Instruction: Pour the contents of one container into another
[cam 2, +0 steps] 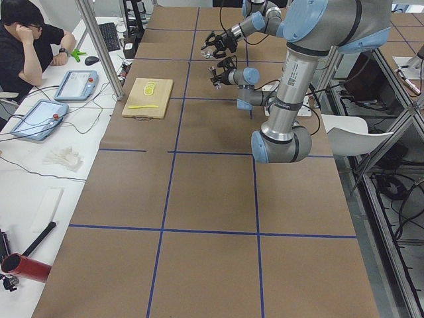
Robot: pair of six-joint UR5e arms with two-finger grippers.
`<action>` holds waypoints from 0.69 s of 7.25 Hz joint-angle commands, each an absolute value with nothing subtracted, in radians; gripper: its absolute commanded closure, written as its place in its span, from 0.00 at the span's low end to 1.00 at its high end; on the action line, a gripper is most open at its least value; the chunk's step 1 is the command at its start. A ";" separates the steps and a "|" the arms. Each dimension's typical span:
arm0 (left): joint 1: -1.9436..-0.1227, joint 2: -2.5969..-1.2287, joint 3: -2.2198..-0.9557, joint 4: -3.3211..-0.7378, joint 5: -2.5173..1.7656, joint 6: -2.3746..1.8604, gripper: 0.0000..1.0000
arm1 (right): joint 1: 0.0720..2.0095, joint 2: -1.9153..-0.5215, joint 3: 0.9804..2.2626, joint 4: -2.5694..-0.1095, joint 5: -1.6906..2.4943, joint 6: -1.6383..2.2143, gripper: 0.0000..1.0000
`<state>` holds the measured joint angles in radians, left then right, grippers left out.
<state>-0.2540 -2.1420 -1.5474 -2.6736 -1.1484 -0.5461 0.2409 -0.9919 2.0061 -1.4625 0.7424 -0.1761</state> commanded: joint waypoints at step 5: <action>-0.271 -2.141 -1.565 -2.680 -1.149 -0.549 1.00 | 0.380 -1.056 2.035 -1.391 0.874 0.311 1.00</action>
